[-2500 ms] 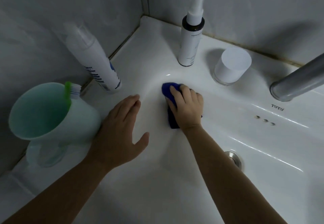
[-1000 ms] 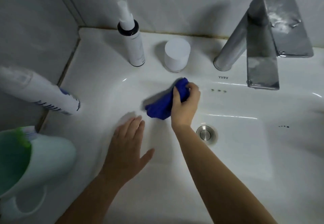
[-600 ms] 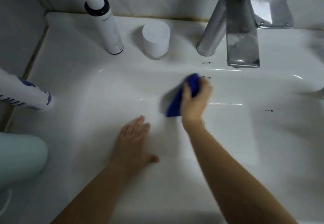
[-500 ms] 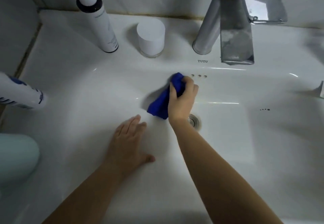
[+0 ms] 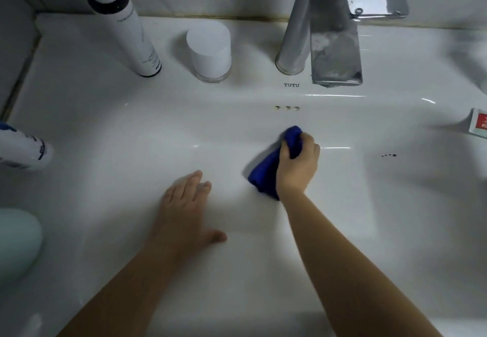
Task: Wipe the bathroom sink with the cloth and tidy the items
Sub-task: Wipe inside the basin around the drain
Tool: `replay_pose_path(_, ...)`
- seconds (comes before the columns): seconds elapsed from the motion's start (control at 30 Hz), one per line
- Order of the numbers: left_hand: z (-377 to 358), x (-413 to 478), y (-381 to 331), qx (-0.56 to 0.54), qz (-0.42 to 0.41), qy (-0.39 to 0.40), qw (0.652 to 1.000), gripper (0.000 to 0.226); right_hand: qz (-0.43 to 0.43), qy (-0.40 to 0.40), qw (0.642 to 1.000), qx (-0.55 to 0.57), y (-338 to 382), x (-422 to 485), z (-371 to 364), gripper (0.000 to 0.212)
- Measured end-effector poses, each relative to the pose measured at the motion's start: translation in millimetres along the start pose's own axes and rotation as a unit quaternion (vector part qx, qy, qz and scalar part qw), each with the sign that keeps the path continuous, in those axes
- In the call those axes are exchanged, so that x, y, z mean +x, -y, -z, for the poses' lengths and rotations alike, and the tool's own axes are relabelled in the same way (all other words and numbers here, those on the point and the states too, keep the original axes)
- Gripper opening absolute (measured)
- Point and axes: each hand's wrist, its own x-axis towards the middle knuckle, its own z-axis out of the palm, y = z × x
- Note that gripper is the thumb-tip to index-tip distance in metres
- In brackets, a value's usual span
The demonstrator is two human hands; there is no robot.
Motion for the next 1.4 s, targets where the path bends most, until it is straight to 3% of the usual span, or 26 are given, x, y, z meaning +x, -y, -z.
replay_pose_path(0.07,-1,0,2,-0.013,-0.001,0.006,1.0,0.106,0.035,0.011,0.999,-0.031,-11,16,26,0.027)
replay_pose_path(0.2,1,2,1,-0.016,-0.003,0.019,1.0,0.105,-0.041,-0.109,0.991,-0.064,-18,35,41,0.029)
replay_pose_path(0.27,3,2,1,-0.008,-0.005,0.014,1.0,0.104,0.003,-0.053,0.995,-0.079,-15,20,25,0.03)
replay_pose_path(0.37,5,-1,-4,0.026,-0.019,-0.011,0.999,0.106,0.095,0.15,0.98,-0.093,-11,-1,21,0.029)
replay_pose_path(0.4,7,1,-9,0.031,-0.025,-0.015,0.999,0.107,0.116,0.179,0.972,-0.097,-8,0,34,0.029)
replay_pose_path(0.53,20,20,-44,0.001,-0.041,0.007,0.999,0.107,0.137,0.101,0.97,-0.175,-9,22,130,0.028)
replay_pose_path(0.63,25,34,-78,-0.02,-0.063,0.013,0.998,0.121,0.176,-0.005,0.905,-0.387,-32,33,198,0.026)
replay_pose_path(0.73,15,39,-89,-0.041,-0.025,0.022,0.999,0.127,0.263,0.004,0.82,-0.509,-54,58,201,0.032)
replay_pose_path(0.8,3,38,-82,-0.028,-0.045,0.029,0.998,0.122,0.303,-0.001,0.815,-0.494,-48,88,181,0.03)
replay_pose_path(0.9,-12,41,-70,-0.047,-0.056,0.032,0.997,0.118,0.324,-0.007,0.846,-0.425,-45,100,151,0.023)
replay_pose_path(1.0,-11,39,-72,-0.051,-0.066,0.021,0.996,0.116,0.362,0.134,0.834,-0.395,-79,46,164,0.031)
replay_pose_path(1.1,-10,40,-72,-0.057,-0.064,0.038,0.996,0.117,0.423,0.203,0.789,-0.397,-88,33,186,0.033)
replay_pose_path(1.17,-11,42,-70,-0.062,-0.062,0.033,0.996,0.117,0.421,0.151,0.788,-0.424,-75,70,171,0.034)
replay_pose_path(1.27,-12,40,-71,-0.06,-0.064,0.048,0.995,0.117,0.328,0.032,0.85,-0.41,-60,97,133,0.031)
replay_pose_path(1.3,-12,40,-69,-0.063,-0.06,0.043,0.995,0.116,0.329,0.04,0.86,-0.388,-66,87,131,0.032)
replay_pose_path(1.4,-9,38,-71,-0.066,-0.058,0.035,0.996,0.117,0.414,0.191,0.825,-0.334,-95,36,168,0.033)
